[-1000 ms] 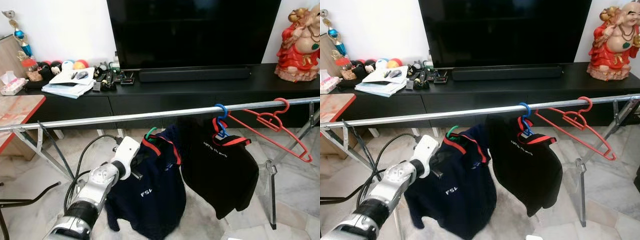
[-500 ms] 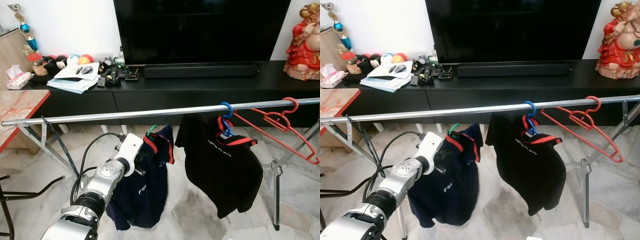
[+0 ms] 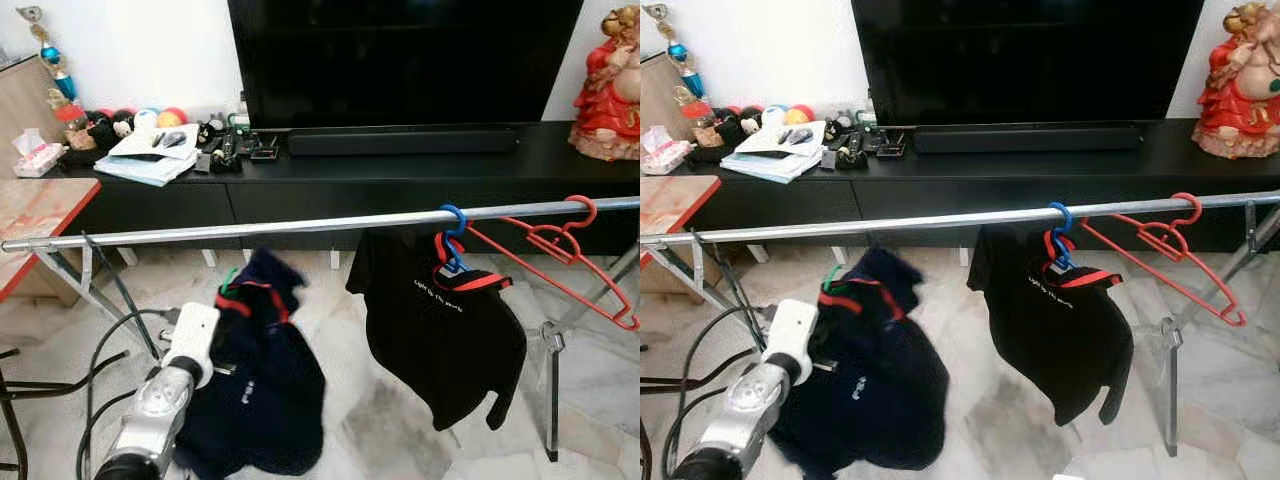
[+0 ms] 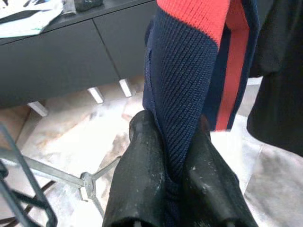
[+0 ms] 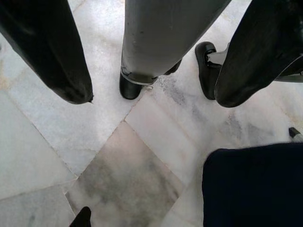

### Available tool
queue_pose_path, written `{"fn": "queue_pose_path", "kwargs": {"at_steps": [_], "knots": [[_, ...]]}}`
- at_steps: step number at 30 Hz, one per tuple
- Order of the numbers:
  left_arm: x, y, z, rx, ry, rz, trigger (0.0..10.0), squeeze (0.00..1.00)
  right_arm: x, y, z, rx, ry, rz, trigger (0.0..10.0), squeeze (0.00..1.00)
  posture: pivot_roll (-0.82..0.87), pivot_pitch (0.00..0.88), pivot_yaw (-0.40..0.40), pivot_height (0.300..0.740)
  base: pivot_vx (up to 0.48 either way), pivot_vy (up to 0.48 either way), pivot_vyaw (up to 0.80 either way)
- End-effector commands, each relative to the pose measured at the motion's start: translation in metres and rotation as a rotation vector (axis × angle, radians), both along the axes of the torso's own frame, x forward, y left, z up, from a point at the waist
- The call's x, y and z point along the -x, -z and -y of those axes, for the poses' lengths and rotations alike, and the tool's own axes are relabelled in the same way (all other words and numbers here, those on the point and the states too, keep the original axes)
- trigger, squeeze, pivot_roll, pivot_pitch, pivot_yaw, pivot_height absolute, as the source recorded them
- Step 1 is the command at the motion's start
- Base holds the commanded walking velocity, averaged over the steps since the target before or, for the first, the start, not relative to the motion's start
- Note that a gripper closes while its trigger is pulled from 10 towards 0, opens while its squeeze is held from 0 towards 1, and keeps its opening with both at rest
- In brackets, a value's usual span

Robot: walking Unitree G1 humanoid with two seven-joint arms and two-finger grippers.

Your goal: Hang hanger

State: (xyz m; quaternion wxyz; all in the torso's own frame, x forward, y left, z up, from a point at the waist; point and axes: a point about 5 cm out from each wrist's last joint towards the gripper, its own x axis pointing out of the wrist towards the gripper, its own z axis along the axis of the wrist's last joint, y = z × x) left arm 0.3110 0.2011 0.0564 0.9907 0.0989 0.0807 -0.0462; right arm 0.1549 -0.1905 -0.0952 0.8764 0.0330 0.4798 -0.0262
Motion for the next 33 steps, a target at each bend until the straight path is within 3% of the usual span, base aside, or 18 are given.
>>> {"fn": "queue_pose_path", "kwargs": {"at_steps": [1,7,12,17,33], "knots": [[-0.002,-0.009,-0.001,-0.017,-0.003,0.054,10.0,0.00,-0.002,0.000,-0.004,0.000,-0.027,-0.001,10.0,0.00,-0.05,0.007,0.076,0.740,0.000,-0.315,0.00],[0.000,-0.010,0.007,-0.017,-0.007,0.053,10.0,0.00,-0.017,-0.005,-0.013,0.010,-0.048,0.027,10.0,0.00,-0.06,0.000,0.082,0.740,0.000,-0.424,0.14],[0.000,-0.010,0.008,-0.023,-0.006,0.048,10.0,0.00,-0.019,-0.005,-0.019,0.001,-0.050,0.030,10.0,0.00,-0.07,0.000,0.084,0.740,0.000,-0.471,0.66],[0.002,-0.010,0.008,-0.018,-0.026,0.044,10.0,0.00,-0.017,-0.004,-0.023,-0.010,-0.045,0.023,10.0,0.00,-0.07,0.000,0.080,0.740,0.000,-0.469,0.00],[0.004,-0.008,0.005,-0.015,-0.035,0.035,10.0,0.00,-0.016,-0.004,-0.022,-0.009,-0.056,0.018,10.0,0.00,-0.07,0.000,0.076,0.740,0.000,0.000,0.00]]}}
